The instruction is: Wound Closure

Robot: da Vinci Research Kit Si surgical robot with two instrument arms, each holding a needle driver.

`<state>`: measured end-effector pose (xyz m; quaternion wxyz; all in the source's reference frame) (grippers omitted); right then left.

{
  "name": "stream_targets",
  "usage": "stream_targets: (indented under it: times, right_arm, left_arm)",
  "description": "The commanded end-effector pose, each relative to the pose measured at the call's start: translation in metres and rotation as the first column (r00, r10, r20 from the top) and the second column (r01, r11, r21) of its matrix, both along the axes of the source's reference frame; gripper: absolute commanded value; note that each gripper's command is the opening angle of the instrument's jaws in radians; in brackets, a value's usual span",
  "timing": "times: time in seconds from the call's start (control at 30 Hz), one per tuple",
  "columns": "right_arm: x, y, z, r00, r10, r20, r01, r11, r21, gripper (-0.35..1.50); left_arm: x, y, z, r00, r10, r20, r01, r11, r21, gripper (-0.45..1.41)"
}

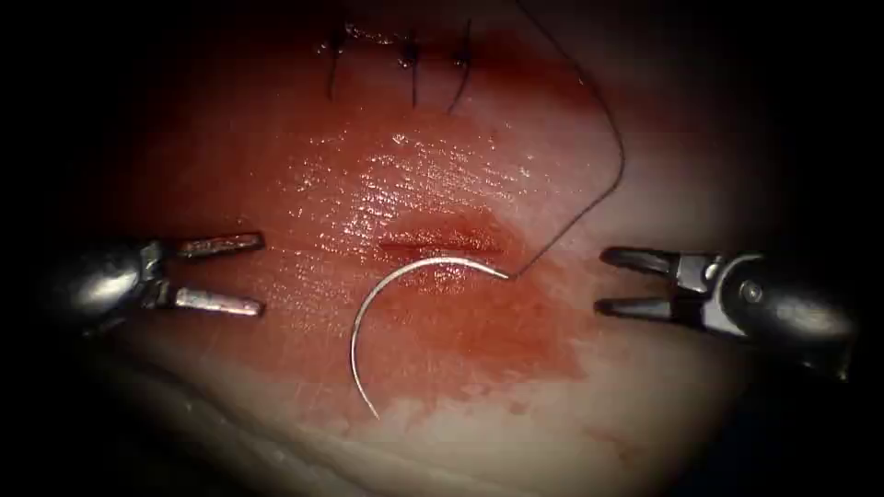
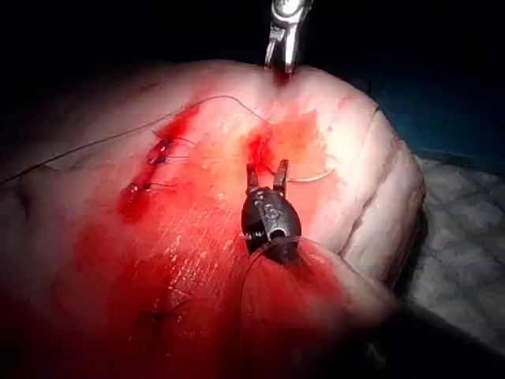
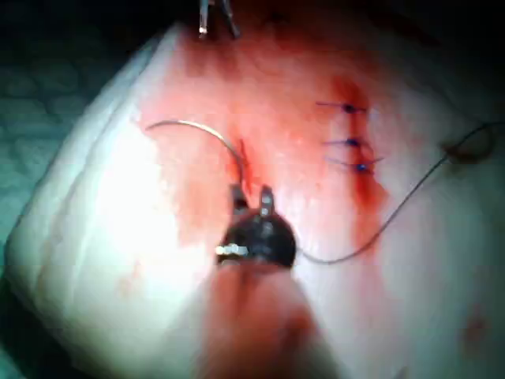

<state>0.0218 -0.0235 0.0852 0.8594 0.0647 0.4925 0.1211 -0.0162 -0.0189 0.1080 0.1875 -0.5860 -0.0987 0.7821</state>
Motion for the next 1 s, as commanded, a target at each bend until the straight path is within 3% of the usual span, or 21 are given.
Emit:
stream_targets:
  times: [0.03, 0.17, 0.33, 0.4, 0.47, 0.57, 0.73, 1.0]
  right_arm:
    - [0.0009, 0.0, 0.0003, 1.0, -0.001, -0.002, 0.001, 1.0, 0.0, 0.16]
    - [0.0011, 0.0001, 0.0002, 1.0, 0.007, -0.004, -0.007, 1.0, 0.0, 0.21]
    - [0.0012, -0.0001, 0.0002, 1.0, 0.007, -0.004, -0.007, 1.0, -0.001, 0.28]
    - [0.0012, -0.0001, 0.0001, 1.0, 0.007, -0.004, -0.007, 1.0, -0.001, 0.26]
    - [0.0013, -0.0001, 0.0001, 1.0, 0.009, -0.002, -0.009, 1.0, -0.002, 0.24]
    - [0.0014, -0.0002, 0.0002, 1.0, 0.011, -0.001, -0.011, 1.0, -0.004, 0.24]
    - [0.0018, -0.0003, 0.0005, 1.0, 0.015, -0.002, -0.015, 1.0, -0.006, 0.24]
    - [0.0026, -0.0008, 0.0005, 1.0, 0.02, 0.002, -0.02, 1.0, -0.009, 0.24]
  left_arm:
    - [-0.0006, -0.0002, 0.0007, 1.0, -0.001, -0.002, 0.001, 1.0, -0.001, 0.38]
    - [-0.001, -0.0004, 0.0008, 1.0, -0.021, -0.016, 0.021, 1.0, -0.003, 0.47]
    - [-0.0026, -0.0012, 0.0007, 0.996, -0.084, -0.039, 0.086, 0.995, 0.041, 0.75]
    - [-0.0033, -0.0014, 0.0007, 0.989, -0.132, -0.063, 0.136, 0.989, 0.061, 0.95]
    - [-0.0041, -0.0017, 0.0007, 0.981, -0.169, -0.095, 0.176, 0.982, 0.066, 1.0]
    - [-0.0055, -0.0028, 0.0008, 0.957, -0.217, -0.195, 0.231, 0.971, 0.055, 0.99]
    - [-0.0066, -0.004, 0.0014, 0.915, -0.287, -0.283, 0.307, 0.951, 0.026, 0.8]
    - [-0.0097, -0.0055, 0.0028, 0.822, -0.384, -0.42, 0.434, 0.901, 0.025, 0.67]
